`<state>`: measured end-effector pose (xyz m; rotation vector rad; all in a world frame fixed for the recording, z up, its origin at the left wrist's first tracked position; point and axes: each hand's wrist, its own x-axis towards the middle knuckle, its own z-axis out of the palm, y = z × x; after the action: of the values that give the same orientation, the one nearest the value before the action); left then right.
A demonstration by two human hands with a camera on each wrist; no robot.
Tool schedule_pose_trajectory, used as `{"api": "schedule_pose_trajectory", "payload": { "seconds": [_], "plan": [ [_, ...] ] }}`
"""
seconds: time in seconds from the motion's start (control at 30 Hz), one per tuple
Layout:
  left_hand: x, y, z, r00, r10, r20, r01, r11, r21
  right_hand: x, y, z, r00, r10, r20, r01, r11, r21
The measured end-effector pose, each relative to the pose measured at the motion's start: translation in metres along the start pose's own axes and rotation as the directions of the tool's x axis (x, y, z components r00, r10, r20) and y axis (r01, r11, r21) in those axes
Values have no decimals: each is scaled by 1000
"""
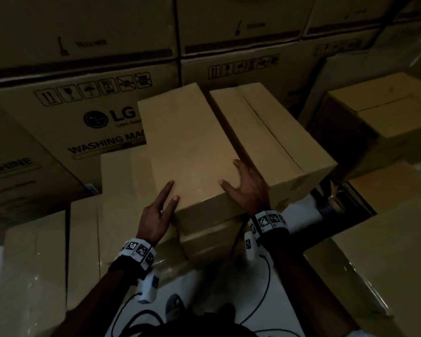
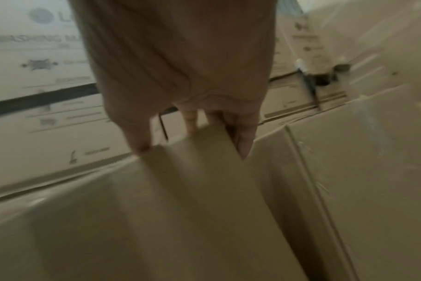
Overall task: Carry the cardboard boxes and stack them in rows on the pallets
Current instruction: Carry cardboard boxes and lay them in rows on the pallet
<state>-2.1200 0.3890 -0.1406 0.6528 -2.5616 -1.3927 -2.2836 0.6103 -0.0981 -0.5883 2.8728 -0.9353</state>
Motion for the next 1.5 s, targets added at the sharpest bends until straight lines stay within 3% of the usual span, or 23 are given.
{"api": "schedule_pose_trajectory", "payload": {
  "seconds": [0.1, 0.27, 0.43, 0.57, 0.67, 0.93, 1.03, 1.3, 1.5],
  "plan": [
    [-2, -5, -7, 1000, -24, 7, 24, 999, -21, 13, -6, -1, 991, -24, 129, 21, 999, 24],
    [11, 10, -9, 997, -64, 33, 63, 998, 26, 35, -18, -8, 962, 94, 258, -70, 992, -104],
    [27, 27, -1, 979, -185, -80, 191, 979, 74, 37, -36, -16, 943, 101, 318, -58, 988, -144],
    [27, 32, 7, 962, -222, -158, 235, 969, 71, 34, -41, -18, 937, 121, 327, -67, 983, -169],
    [25, 34, 3, 969, -169, -179, 199, 965, 169, 30, -45, -21, 939, 121, 322, -55, 977, -207],
    [8, 34, -43, 982, -77, -170, 134, 925, 355, 5, -75, -24, 963, 98, 250, -19, 955, -298],
    [-8, 32, -56, 977, -82, -199, 156, 907, 391, -3, -90, -24, 949, 101, 298, -22, 966, -257],
    [-37, 45, -81, 921, -60, -386, 239, 868, 435, -6, -114, -21, 948, -55, 313, 71, 997, -41],
    [-74, 69, -70, 820, -83, -567, 353, 852, 387, 6, -110, -20, 913, -305, 272, 281, 951, 125]
  ]
}}
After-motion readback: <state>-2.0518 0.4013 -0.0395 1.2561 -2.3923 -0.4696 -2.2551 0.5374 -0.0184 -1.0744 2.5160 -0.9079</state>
